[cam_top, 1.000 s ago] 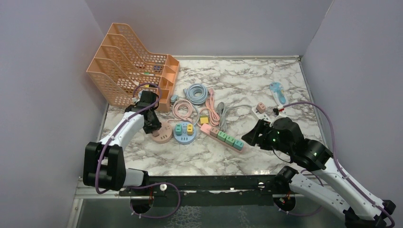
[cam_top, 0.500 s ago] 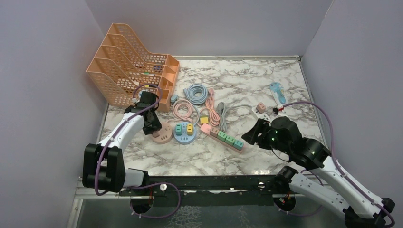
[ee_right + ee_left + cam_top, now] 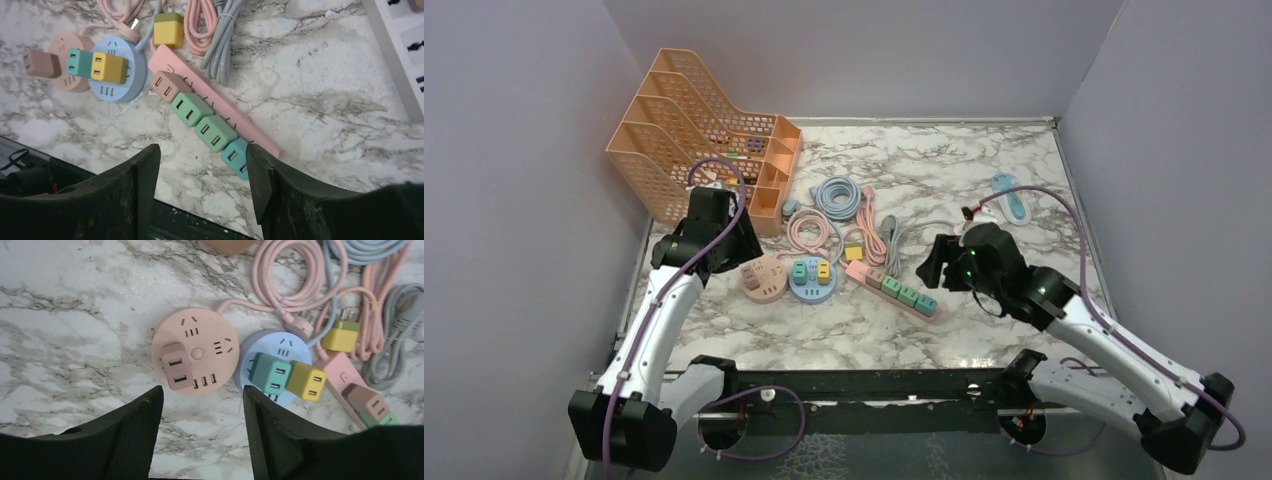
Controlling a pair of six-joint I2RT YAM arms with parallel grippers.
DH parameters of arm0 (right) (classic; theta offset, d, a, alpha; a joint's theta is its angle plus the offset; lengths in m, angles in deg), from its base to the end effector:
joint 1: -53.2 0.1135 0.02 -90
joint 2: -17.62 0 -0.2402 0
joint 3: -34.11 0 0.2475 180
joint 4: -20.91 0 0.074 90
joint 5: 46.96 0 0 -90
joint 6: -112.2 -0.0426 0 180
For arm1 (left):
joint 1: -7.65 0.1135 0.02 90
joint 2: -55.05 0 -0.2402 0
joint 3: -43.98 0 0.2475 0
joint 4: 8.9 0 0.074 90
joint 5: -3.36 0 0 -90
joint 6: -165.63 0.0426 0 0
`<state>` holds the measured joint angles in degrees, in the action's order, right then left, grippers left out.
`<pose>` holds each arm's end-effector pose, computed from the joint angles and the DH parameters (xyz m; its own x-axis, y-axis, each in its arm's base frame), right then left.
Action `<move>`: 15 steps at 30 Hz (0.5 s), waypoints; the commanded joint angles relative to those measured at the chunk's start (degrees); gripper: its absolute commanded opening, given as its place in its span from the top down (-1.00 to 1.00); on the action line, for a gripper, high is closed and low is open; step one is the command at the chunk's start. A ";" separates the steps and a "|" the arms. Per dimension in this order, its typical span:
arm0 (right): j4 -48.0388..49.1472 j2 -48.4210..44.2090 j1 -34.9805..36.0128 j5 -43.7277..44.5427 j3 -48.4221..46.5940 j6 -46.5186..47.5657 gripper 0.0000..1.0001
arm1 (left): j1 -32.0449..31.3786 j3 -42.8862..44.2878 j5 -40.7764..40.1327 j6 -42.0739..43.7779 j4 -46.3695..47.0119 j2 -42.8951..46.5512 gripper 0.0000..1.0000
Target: Insert the plug
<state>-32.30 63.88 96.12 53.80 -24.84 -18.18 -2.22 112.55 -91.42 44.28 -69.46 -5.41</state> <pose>0.1398 0.1191 0.2661 -0.7285 0.1917 -0.6577 -0.1222 0.9083 0.4001 0.2150 -0.0338 0.2651 -0.7299 -0.3993 -0.5548 -0.3032 0.9166 -0.2607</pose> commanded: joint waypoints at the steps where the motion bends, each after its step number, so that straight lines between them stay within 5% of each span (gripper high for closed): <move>1: 7.30 10.59 0.24 -1.70 -5.78 8.19 -0.26 | 0.11 -0.05 9.50 6.05 2.74 6.71 -0.24; 7: 10.28 25.21 0.24 -4.52 -14.31 9.44 -0.26 | 0.11 0.41 18.89 6.20 6.60 11.25 -0.34; 15: 14.53 42.94 0.90 -6.60 -21.84 9.07 -0.26 | 0.11 0.21 17.50 4.25 6.71 12.35 -0.42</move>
<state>-21.57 100.29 96.30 49.14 -43.12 -10.03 -2.22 112.53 -76.16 49.50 -64.45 5.89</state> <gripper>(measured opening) 0.630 0.700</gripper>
